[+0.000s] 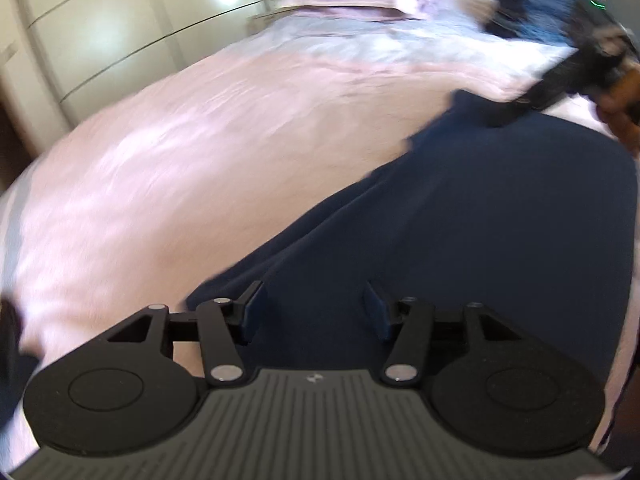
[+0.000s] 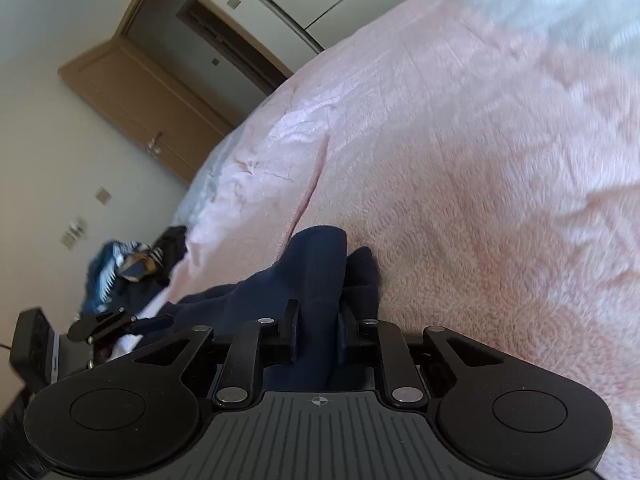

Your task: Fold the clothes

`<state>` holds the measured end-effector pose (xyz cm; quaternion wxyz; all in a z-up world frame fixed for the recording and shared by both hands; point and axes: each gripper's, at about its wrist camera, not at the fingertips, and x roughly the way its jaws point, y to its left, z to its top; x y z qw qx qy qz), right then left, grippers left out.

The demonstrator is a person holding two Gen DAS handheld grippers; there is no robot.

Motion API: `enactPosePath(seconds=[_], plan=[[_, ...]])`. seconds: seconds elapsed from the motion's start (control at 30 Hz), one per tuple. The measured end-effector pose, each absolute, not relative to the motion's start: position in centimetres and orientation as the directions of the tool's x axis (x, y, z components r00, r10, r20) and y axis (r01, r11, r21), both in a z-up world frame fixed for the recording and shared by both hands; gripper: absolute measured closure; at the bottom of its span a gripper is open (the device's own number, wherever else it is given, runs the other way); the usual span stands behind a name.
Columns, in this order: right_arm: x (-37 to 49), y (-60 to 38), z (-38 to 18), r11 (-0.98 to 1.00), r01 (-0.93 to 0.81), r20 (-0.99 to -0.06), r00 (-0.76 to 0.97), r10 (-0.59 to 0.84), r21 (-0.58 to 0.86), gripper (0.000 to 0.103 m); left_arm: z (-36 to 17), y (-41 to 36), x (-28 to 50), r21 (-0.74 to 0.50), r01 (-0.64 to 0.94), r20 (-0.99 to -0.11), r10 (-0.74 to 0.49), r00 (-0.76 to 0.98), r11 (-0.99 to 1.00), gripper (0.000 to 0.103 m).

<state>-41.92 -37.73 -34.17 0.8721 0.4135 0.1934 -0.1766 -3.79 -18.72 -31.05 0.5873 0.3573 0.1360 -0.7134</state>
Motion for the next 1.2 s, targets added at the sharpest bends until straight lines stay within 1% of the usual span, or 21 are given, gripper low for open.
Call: enactPosePath(seconds=[0.07, 0.1, 0.2, 0.27, 0.3, 0.33, 0.37, 0.4, 0.47, 0.53, 0.57, 0.6, 0.7, 0.73, 0.8, 0.83, 0.9, 0.93, 1.07, 1.17, 1.2], plan=[[-41.6, -37.1, -33.4, 0.627, 0.490, -0.512, 0.843, -0.165, 0.606, 0.085, -30.7, -18.8, -2.1, 0.189, 0.955, -0.664, -0.746, -0.046, -0.227, 0.054], [-41.4, -36.8, -33.1, 0.640, 0.500, -0.526, 0.833, -0.171, 0.583, 0.084, -30.5, -18.8, -1.3, 0.171, 0.964, -0.662, -0.748, -0.041, -0.203, 0.057], [-41.0, -36.5, -32.7, 0.652, 0.511, -0.543, 0.821, -0.177, 0.560, 0.082, -29.9, -18.8, 1.2, 0.114, 0.985, -0.655, -0.755, -0.025, -0.132, 0.061], [-40.7, -36.5, -32.8, 0.652, 0.508, -0.537, 0.825, -0.178, 0.564, 0.076, -29.5, -18.9, 2.8, 0.075, 0.994, -0.651, -0.759, -0.015, -0.084, 0.061], [-40.6, -36.6, -32.8, 0.647, 0.510, -0.535, 0.825, -0.181, 0.567, 0.075, -29.7, -19.4, 3.2, 0.050, 0.994, -0.661, -0.749, -0.036, -0.092, 0.067], [-40.5, -36.6, -32.9, 0.640, 0.515, -0.534, 0.824, -0.187, 0.571, 0.074, -29.9, -19.9, 3.5, 0.025, 0.994, -0.671, -0.739, -0.059, -0.102, 0.077], [-40.4, -36.7, -33.0, 0.632, 0.520, -0.533, 0.824, -0.192, 0.575, 0.074, -30.1, -20.5, 3.8, -0.001, 0.994, -0.679, -0.729, -0.082, -0.111, 0.096], [-40.3, -36.7, -33.1, 0.625, 0.522, -0.528, 0.826, -0.199, 0.580, 0.074, -30.2, -20.6, 3.8, -0.001, 0.994, -0.676, -0.733, -0.080, -0.107, 0.100], [-40.2, -36.8, -33.2, 0.619, 0.524, -0.521, 0.828, -0.208, 0.585, 0.074, -30.3, -20.7, 3.9, -0.001, 0.995, -0.667, -0.741, -0.075, -0.099, 0.103], [-40.0, -36.9, -33.2, 0.625, 0.521, -0.518, 0.829, -0.209, 0.582, 0.074, -30.4, -20.9, 4.0, -0.001, 0.996, -0.659, -0.749, -0.069, -0.090, 0.103], [-39.9, -37.0, -33.2, 0.626, 0.525, -0.523, 0.826, -0.211, 0.577, 0.089, -30.4, -21.0, 4.0, -0.001, 0.996, -0.654, -0.753, -0.066, -0.086, 0.103], [-39.9, -37.1, -33.0, 0.628, 0.527, -0.525, 0.824, -0.213, 0.573, 0.093, -30.5, -21.0, 4.1, -0.001, 0.997, -0.650, -0.757, -0.063, -0.082, 0.103], [-39.8, -37.1, -31.7, 0.658, 0.507, -0.488, 0.841, -0.236, 0.556, 0.093, -30.6, -21.3, 4.2, -0.002, 0.998, -0.637, -0.769, -0.054, -0.069, 0.103], [-39.6, -37.2, -31.9, 0.659, 0.511, -0.491, 0.838, -0.238, 0.553, 0.093, -30.7, -21.4, 4.3, -0.002, 0.998, -0.632, -0.773, -0.051, -0.065, 0.103], [-38.9, -37.6, -33.2, 0.645, 0.544, -0.537, 0.810, -0.237, 0.537, 0.093, -30.8, -21.5, 4.3, -0.002, 0.998, -0.623, -0.781, -0.045, -0.056, 0.103], [-38.8, -37.9, -34.1, 0.630, 0.554, -0.553, 0.801, -0.227, 0.544, 0.093, -31.7, -22.1, 4.3, -0.002, 0.998, -0.651, -0.758, -0.046, -0.059, 0.103], [-38.9, -38.2, -34.9, 0.615, 0.561, -0.563, 0.796, -0.220, 0.554, 0.093, -32.6, -22.4, 3.8, 0.017, 0.998, -0.662, -0.749, -0.034, -0.060, 0.103], [-39.0, -38.2, -35.0, 0.615, 0.562, -0.562, 0.797, -0.222, 0.553, 0.093, -32.8, -22.4, 3.6, 0.029, 0.998, -0.661, -0.750, -0.027, -0.061, 0.103], [-38.6, -37.9, -34.4, 0.653, 0.571, -0.585, 0.777, -0.234, 0.497, 0.093, -32.6, -22.5, 3.9, 0.011, 0.999, -0.670, -0.742, -0.023, -0.041, 0.102], [-38.6, -37.8, -33.8, 0.661, 0.576, -0.608, 0.762, -0.222, 0.481, 0.092, -31.6, -21.9, 4.2, 0.025, 0.999, -0.674, -0.738, 0.000, -0.023, 0.096], [-38.8, -37.3, -32.9, 0.672, 0.586, -0.613, 0.752, -0.243, 0.453, 0.091, -31.1, -21.4, 4.4, 0.035, 0.999, -0.671, -0.741, 0.016, -0.010, 0.095]])
